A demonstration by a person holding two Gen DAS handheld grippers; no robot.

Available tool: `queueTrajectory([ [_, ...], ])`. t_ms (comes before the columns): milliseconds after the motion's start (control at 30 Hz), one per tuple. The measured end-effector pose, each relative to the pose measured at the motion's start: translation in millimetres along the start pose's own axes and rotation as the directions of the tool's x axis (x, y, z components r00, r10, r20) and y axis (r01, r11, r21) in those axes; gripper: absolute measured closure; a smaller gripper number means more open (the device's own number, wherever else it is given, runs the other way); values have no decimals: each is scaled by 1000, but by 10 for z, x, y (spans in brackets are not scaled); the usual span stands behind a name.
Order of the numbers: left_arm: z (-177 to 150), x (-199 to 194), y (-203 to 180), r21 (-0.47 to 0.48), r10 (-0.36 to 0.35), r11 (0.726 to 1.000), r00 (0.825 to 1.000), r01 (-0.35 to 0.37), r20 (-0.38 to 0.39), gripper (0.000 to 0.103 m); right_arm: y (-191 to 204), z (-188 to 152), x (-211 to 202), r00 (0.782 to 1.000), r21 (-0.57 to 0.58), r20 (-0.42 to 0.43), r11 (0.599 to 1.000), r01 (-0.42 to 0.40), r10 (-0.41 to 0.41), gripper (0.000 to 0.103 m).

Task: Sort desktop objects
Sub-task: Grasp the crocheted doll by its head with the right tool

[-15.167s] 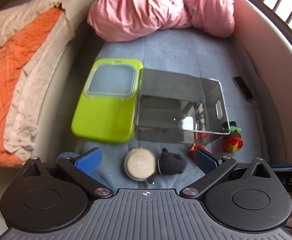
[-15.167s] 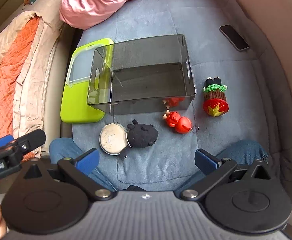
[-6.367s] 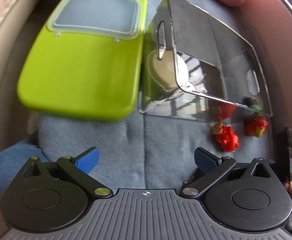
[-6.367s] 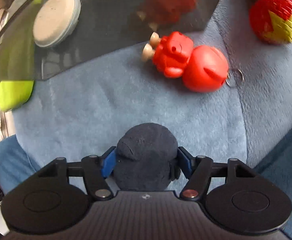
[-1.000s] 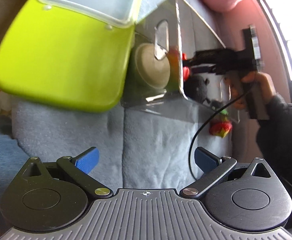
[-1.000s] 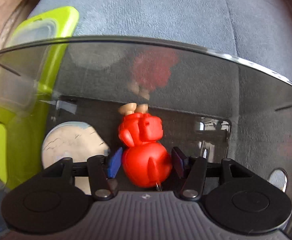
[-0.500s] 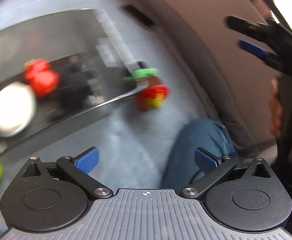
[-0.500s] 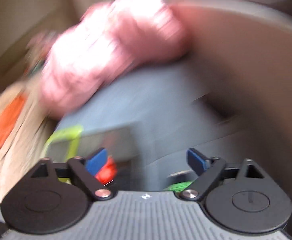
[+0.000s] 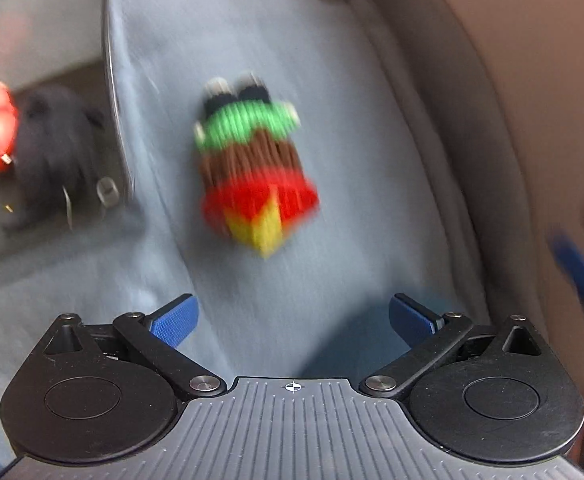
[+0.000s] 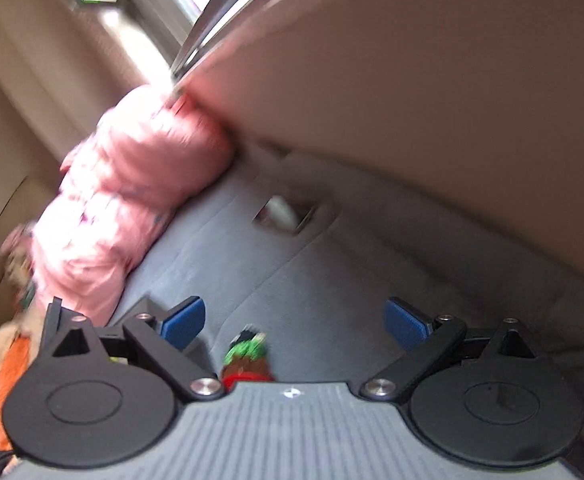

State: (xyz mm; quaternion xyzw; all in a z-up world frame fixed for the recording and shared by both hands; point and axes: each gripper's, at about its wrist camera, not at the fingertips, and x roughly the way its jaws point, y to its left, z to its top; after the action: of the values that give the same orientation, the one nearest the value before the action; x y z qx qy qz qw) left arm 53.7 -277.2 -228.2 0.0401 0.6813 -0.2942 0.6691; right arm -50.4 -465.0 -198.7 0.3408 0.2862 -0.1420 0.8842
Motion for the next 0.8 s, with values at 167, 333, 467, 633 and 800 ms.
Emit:
queueTrajectory([
  [167, -490, -363, 377, 114, 69, 991, 998, -70, 13, 0, 448, 199, 941, 951, -189, -305, 982, -3, -56, 15],
  [333, -873, -917, 1297, -76, 2, 997, 998, 2, 58, 0, 1002, 37, 1994, 813, -392, -521, 919, 44, -261, 17],
  [467, -1181, -1202, 2003, -248, 12, 969, 991, 21, 130, 0, 1132, -179, 2389, 743, -454, -567, 888, 79, -356, 13],
  [633, -1387, -1323, 2624, -401, 11, 913, 981, 69, 194, 0, 1052, -222, 2498, 692, -299, -665, 949, 97, -281, 50],
  [800, -1456, -1331, 2944, -447, -31, 884, 971, 138, 239, 0, 1318, 152, 2049, 759, -332, -550, 925, 186, -350, 67],
])
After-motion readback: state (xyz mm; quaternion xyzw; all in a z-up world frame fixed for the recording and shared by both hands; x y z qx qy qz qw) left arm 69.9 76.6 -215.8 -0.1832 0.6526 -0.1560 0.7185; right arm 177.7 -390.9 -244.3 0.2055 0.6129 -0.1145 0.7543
